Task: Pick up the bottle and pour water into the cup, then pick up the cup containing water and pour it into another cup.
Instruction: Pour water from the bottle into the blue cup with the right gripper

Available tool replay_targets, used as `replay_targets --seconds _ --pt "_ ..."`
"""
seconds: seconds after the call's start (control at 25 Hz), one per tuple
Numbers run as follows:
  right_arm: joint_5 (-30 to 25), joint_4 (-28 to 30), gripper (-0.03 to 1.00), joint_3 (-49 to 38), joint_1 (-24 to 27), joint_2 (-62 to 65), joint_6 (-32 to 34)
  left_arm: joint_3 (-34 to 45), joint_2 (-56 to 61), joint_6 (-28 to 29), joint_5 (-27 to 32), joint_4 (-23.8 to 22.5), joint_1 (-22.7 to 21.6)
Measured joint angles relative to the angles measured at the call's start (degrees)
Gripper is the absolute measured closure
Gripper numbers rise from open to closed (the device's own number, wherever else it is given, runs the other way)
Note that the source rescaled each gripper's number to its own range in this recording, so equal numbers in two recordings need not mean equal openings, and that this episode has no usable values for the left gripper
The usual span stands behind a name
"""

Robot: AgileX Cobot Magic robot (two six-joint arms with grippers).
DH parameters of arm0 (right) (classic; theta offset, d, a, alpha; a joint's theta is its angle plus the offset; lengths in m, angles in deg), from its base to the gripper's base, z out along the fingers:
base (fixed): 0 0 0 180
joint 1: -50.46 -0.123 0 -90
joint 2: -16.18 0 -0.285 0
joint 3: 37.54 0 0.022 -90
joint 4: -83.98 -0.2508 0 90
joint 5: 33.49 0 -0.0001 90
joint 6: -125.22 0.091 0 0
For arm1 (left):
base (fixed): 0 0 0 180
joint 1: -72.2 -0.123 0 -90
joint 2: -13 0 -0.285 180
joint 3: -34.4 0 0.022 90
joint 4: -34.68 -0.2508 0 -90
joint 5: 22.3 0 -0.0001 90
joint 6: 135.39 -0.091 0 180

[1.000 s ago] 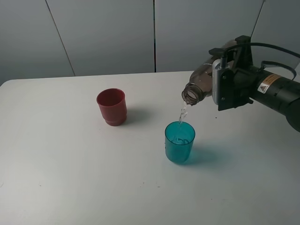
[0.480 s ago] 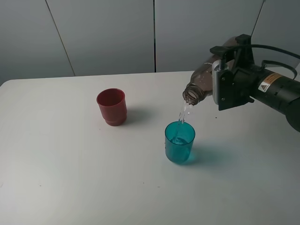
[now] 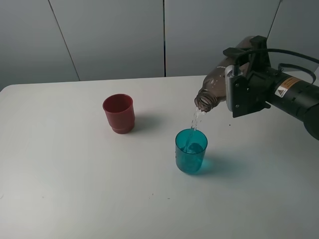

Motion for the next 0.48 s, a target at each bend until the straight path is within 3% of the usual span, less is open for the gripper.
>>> replay_targets --seconds 0.48 --pt "1.99 0.00 0.96 0.00 0.00 0.00 -2.88 0.00 0.00 0.00 0.00 0.00 0.00"
